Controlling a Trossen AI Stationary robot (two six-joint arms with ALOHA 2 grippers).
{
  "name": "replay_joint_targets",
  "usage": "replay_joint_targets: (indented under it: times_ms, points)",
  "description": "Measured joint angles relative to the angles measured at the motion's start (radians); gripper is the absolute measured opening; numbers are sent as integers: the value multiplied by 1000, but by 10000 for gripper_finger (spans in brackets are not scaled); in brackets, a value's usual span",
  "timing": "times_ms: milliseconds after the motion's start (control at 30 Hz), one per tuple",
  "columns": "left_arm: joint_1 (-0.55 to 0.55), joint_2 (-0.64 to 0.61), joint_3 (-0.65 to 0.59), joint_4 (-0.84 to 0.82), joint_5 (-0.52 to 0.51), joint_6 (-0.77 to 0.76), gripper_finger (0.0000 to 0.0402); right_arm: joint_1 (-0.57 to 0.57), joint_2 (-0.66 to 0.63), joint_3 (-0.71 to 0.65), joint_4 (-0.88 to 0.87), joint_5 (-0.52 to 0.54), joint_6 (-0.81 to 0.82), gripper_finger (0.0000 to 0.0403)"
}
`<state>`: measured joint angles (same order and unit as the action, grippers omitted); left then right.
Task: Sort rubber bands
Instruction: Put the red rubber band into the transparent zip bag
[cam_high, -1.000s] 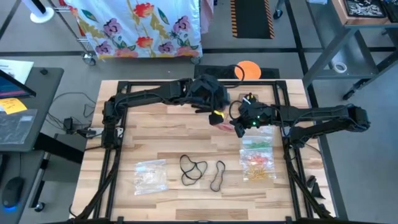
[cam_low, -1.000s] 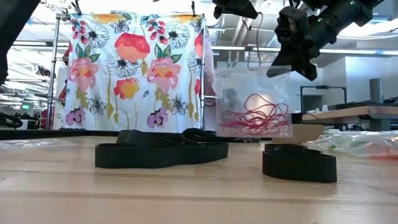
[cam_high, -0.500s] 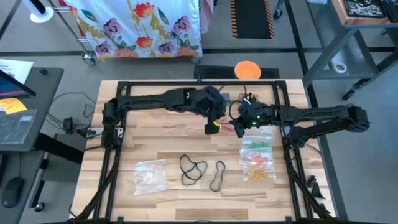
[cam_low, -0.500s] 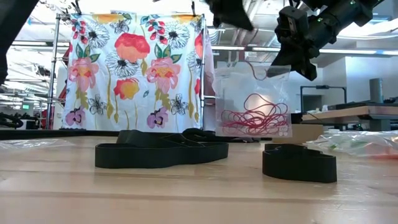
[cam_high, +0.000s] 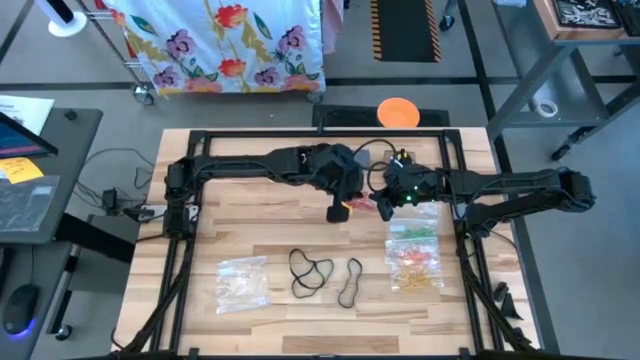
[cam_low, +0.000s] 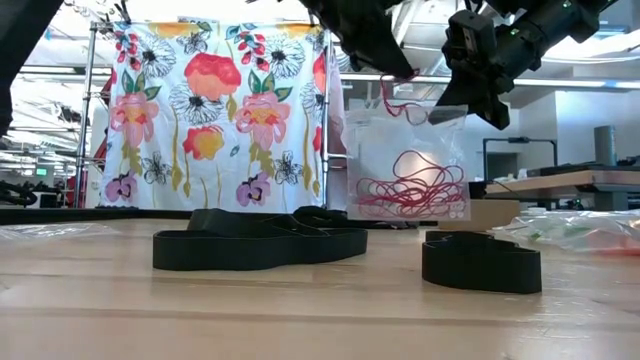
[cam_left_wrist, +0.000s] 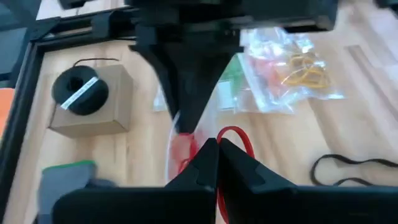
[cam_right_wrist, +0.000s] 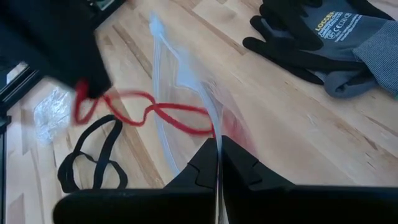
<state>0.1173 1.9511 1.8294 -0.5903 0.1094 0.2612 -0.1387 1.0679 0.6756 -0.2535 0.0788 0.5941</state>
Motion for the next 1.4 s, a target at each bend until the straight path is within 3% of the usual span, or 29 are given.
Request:
replay_joint_targets:
  times_ms: [267,400,800,1400]
  points:
    - [2,44,2,61,-2,-38,0,1,0,0,3,0,11,11]
    - [11,61,-2,58,-76,-20,0,1,0,0,0,0,11,11]
    - [5,-63,21,67,-80,-7,0,1,0,0,-13,-1,5,11]
    - [35,-64,21,82,-103,138,0,2,0,0,-1,-4,11,11]
